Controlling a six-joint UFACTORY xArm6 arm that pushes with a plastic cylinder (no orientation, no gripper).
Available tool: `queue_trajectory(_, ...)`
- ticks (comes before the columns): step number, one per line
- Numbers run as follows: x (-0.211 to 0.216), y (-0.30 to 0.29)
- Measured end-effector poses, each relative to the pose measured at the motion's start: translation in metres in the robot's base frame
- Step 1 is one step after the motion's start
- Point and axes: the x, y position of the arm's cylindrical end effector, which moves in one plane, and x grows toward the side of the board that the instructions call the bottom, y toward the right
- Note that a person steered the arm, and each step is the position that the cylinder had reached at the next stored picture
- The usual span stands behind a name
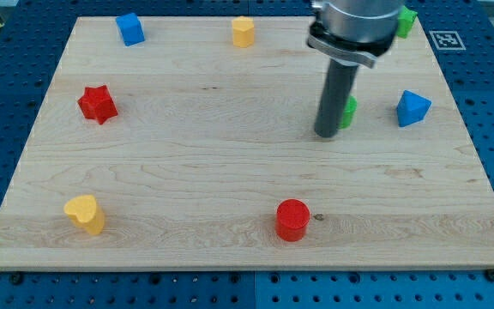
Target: Move the green circle closer to the left side of the triangle
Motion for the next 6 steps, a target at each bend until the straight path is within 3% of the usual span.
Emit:
queue_trajectory(1, -0.012, 0.001)
queue_trajectory(2, 0.025, 0.002)
queue_trajectory(3, 0.027, 0.029)
queue_trajectory(4, -0.001, 0.054)
queue_trajectory(5, -0.001, 0.053)
queue_trajectory(6, -0.01, 0.014)
